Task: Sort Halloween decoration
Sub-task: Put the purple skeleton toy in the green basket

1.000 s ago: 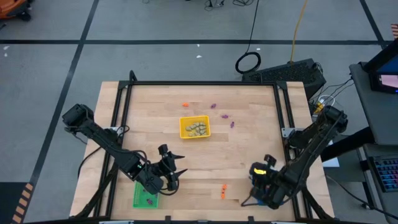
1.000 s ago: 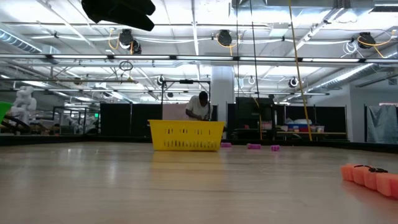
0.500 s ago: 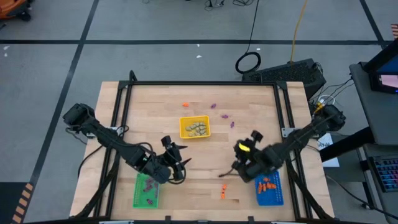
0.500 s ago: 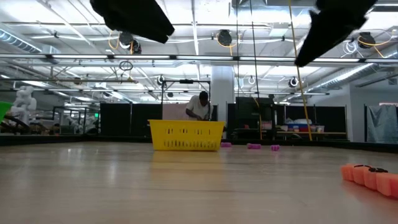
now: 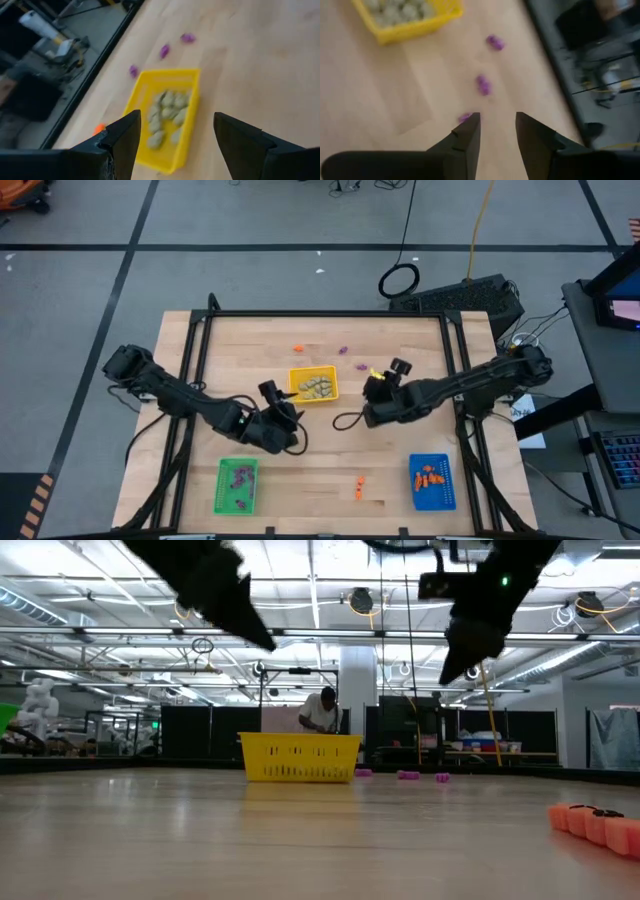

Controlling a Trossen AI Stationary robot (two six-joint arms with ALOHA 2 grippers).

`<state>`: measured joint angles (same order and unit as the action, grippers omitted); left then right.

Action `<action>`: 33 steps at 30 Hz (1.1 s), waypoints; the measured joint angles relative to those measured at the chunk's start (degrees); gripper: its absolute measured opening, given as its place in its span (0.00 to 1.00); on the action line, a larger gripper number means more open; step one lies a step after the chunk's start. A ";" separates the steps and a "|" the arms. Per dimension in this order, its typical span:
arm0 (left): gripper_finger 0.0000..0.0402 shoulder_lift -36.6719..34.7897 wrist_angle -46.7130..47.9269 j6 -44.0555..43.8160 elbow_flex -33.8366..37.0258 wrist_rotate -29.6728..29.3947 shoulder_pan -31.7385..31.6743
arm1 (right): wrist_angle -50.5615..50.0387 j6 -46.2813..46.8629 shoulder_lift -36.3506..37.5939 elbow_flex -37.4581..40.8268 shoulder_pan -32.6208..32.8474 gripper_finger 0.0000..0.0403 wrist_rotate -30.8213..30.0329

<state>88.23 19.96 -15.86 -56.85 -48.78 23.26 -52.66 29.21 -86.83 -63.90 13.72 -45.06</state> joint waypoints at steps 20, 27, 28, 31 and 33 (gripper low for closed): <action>0.62 -0.70 0.18 -0.20 5.34 -4.05 -0.11 | 28.34 31.69 -0.02 19.35 -8.57 0.45 7.35; 0.62 -0.70 -0.07 -0.31 6.66 -4.03 0.01 | 32.57 36.15 -0.28 20.79 -9.60 0.55 3.53; 0.62 -0.70 -0.21 -0.31 6.66 -4.03 0.01 | 33.46 36.13 -0.28 20.79 -9.83 0.56 3.00; 0.62 -0.70 -0.14 0.03 6.66 -4.03 0.01 | 35.31 35.40 -0.28 20.79 -10.70 0.57 2.86; 0.62 -0.70 -0.14 0.41 6.66 -4.03 -0.03 | 35.51 35.27 -0.82 20.79 -11.13 0.57 2.52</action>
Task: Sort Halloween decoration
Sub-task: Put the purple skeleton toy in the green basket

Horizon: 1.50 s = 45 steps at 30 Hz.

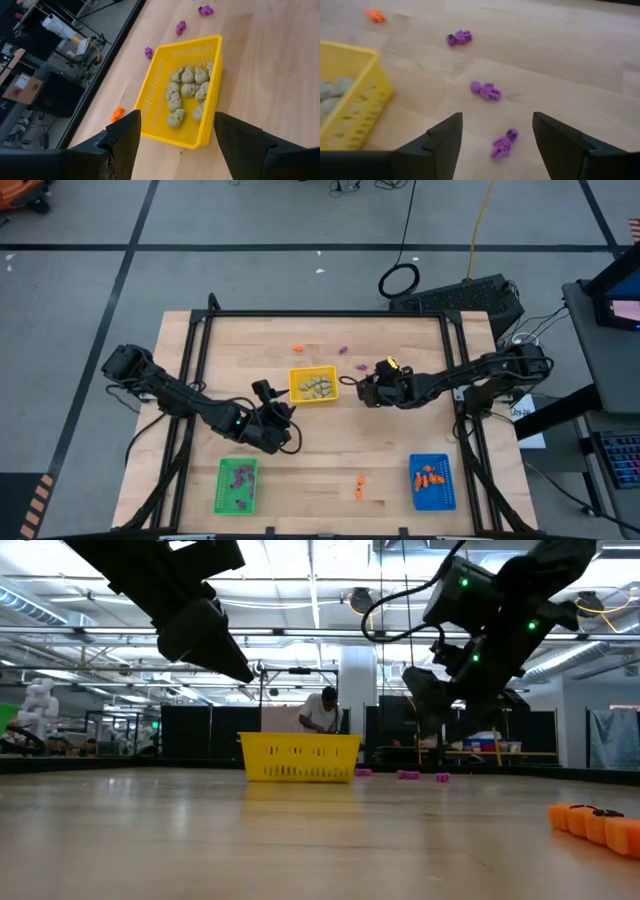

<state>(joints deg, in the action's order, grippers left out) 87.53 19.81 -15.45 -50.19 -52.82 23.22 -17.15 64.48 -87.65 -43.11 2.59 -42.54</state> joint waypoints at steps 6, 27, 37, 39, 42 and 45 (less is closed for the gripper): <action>0.62 0.00 -0.07 1.30 0.00 0.02 -0.22 | 2.58 0.66 -4.78 0.00 -0.81 0.57 -1.04; 0.62 -0.02 -0.35 1.36 0.00 0.04 -0.98 | 0.75 2.64 -11.43 0.00 1.48 0.57 -0.62; 0.62 -0.02 -0.37 1.32 0.00 0.05 -1.09 | -6.08 8.49 -11.27 -0.02 4.26 0.57 -2.24; 0.62 -0.02 -0.37 1.32 0.00 0.07 -1.09 | -6.51 8.54 -11.29 -0.02 4.32 0.57 -2.43; 0.62 -0.02 -0.37 1.23 0.00 0.07 -1.09 | -7.81 8.72 -11.27 -0.02 4.47 0.57 -2.32; 0.62 -0.02 -0.38 1.22 0.00 0.08 -1.09 | -9.60 8.60 -11.27 -0.02 5.24 0.57 -2.48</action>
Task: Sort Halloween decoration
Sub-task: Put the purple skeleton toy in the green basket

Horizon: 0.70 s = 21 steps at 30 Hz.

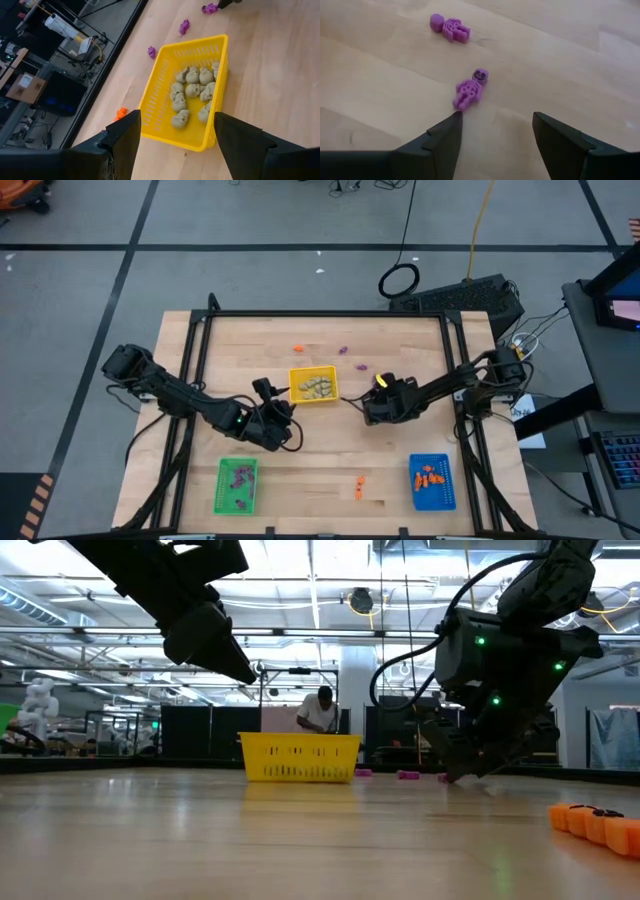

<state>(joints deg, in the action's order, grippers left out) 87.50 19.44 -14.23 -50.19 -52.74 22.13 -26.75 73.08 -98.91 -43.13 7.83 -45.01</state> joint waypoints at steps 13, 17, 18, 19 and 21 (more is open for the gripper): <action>0.62 0.00 -0.02 0.01 0.00 0.42 0.00 | 4.04 5.47 0.00 0.02 4.99 0.57 -5.00; 0.62 0.00 -0.04 0.01 0.00 0.42 0.00 | 5.65 9.00 0.00 0.02 4.38 0.57 -7.45; 0.62 0.00 -0.04 -0.01 0.00 0.44 0.00 | 5.67 9.01 -0.09 0.02 3.79 0.57 -7.48; 0.62 0.00 -0.04 -0.01 0.00 0.44 0.00 | 5.77 9.17 -0.48 0.02 3.22 0.57 -7.44; 0.62 0.00 -0.06 -0.01 0.00 0.44 0.00 | 5.72 9.85 -1.58 0.02 2.26 0.57 -7.40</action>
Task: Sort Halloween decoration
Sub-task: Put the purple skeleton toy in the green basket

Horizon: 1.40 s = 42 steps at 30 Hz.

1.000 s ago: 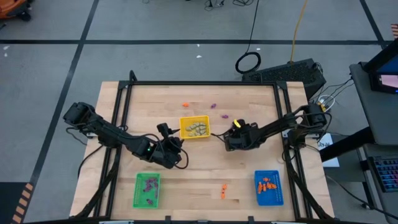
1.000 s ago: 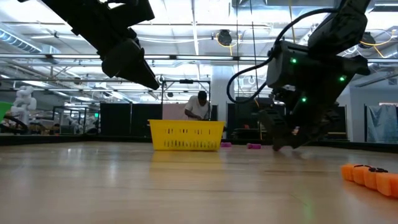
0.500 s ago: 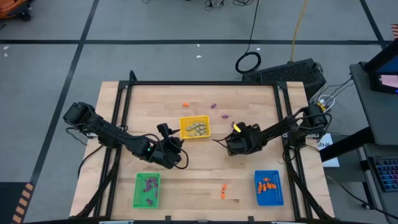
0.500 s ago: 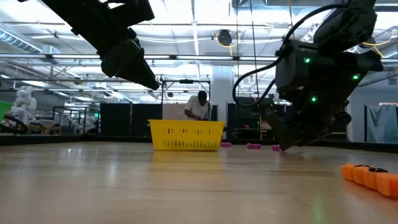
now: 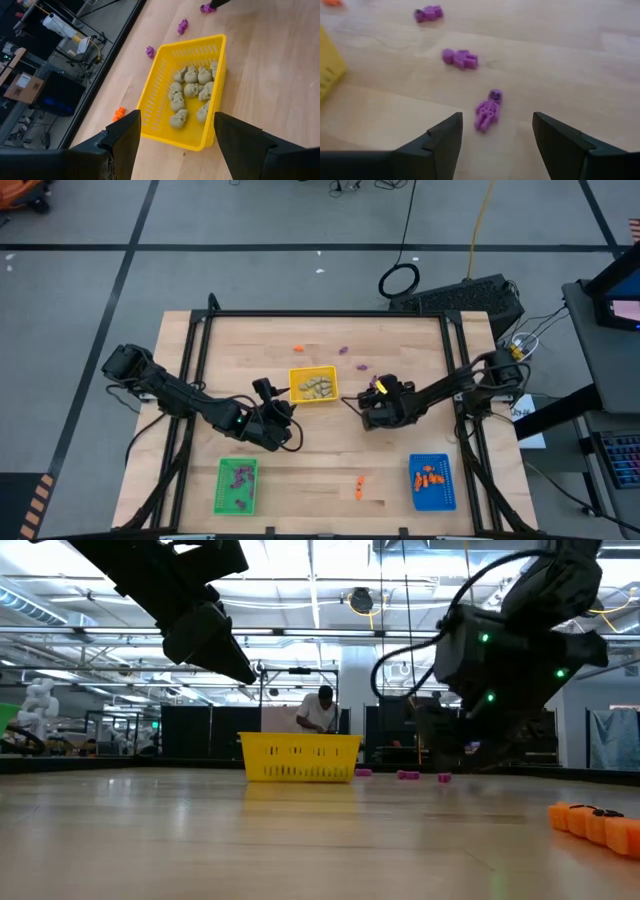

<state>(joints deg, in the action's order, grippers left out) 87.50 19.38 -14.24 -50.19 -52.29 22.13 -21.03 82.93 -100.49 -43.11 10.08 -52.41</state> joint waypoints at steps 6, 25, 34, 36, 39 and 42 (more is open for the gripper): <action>0.62 0.00 -0.62 0.04 0.00 0.52 0.00 | 5.35 -1.89 -4.10 -0.03 -1.88 0.57 0.60; 0.62 0.00 -0.87 0.15 -0.07 0.94 0.00 | 6.24 -5.62 -6.70 -0.13 -2.07 0.12 0.10; 0.62 0.00 -0.83 0.15 -0.08 0.92 0.00 | 5.41 -8.18 -5.24 -0.48 0.72 0.03 0.61; 0.62 0.00 -0.83 0.15 -0.11 0.92 0.00 | 4.51 -9.11 -3.18 -0.42 1.88 0.03 2.43; 0.62 0.00 -0.83 0.15 -0.13 0.92 0.00 | 3.02 -11.86 1.34 -0.43 3.79 0.04 4.23; 0.62 0.00 -0.85 0.15 -0.13 0.92 0.00 | 2.05 -16.33 6.51 -0.44 5.51 0.04 4.29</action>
<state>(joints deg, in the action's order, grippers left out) 87.50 18.53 -14.09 -50.33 -51.37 22.13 -18.98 66.61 -93.98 -43.55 15.59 -48.13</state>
